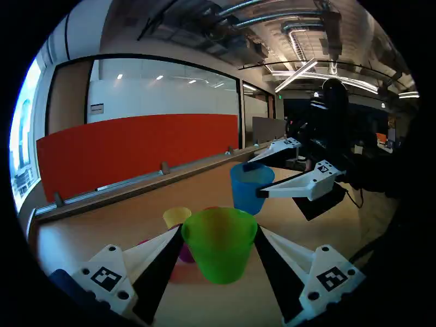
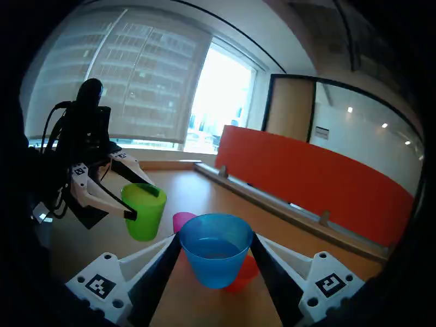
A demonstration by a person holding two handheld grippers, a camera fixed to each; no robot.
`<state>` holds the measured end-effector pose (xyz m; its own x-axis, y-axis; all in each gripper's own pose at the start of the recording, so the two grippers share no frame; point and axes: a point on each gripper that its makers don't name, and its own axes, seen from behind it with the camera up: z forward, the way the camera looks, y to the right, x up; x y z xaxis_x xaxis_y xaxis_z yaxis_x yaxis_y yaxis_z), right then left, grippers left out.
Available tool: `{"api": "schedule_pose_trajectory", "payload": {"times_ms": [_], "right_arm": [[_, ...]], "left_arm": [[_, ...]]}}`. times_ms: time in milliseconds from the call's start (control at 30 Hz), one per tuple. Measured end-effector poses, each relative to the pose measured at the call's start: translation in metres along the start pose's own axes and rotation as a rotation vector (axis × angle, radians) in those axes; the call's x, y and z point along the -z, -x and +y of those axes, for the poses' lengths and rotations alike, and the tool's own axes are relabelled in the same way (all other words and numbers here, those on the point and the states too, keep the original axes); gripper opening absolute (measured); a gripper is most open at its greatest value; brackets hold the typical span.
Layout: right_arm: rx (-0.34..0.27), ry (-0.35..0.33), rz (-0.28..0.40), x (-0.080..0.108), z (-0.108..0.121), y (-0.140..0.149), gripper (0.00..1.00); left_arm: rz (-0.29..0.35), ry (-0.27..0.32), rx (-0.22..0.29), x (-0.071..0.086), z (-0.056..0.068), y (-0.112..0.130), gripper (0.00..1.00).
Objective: Pour water
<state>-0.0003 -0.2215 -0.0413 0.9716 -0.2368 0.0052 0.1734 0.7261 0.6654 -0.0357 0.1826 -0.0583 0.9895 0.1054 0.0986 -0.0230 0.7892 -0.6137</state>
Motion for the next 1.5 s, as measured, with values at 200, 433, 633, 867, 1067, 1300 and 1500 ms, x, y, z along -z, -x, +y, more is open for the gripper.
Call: {"api": "schedule_pose_trajectory", "payload": {"times_ms": [200, 433, 633, 867, 1067, 1300, 1500], "right_arm": [[0.059, -0.025, 0.001, -0.003, -0.005, -0.01, 0.92], [0.121, -0.036, 0.011, -0.006, -0.009, -0.017, 0.92], [0.167, -0.037, 0.021, -0.01, -0.011, -0.023, 0.92], [0.24, -0.036, 0.03, -0.013, -0.014, -0.032, 0.92], [0.304, -0.034, 0.038, -0.016, -0.014, -0.038, 0.92], [0.365, -0.029, 0.049, -0.02, -0.014, -0.045, 0.92], [0.422, -0.022, 0.058, -0.023, -0.014, -0.051, 0.92]], "left_arm": [[-0.004, 0.014, -0.005, -0.006, 0.004, -0.001, 0.89], [-0.005, 0.016, -0.016, -0.009, 0.005, -0.002, 0.89], [-0.006, 0.022, -0.02, -0.01, 0.007, -0.003, 0.89], [-0.009, 0.031, -0.028, -0.012, 0.011, -0.002, 0.89], [-0.01, 0.039, -0.039, -0.014, 0.016, -0.002, 0.89], [-0.005, 0.044, -0.042, -0.015, 0.019, -0.004, 0.89], [-0.003, 0.051, -0.044, -0.014, 0.023, -0.005, 0.89]]}}
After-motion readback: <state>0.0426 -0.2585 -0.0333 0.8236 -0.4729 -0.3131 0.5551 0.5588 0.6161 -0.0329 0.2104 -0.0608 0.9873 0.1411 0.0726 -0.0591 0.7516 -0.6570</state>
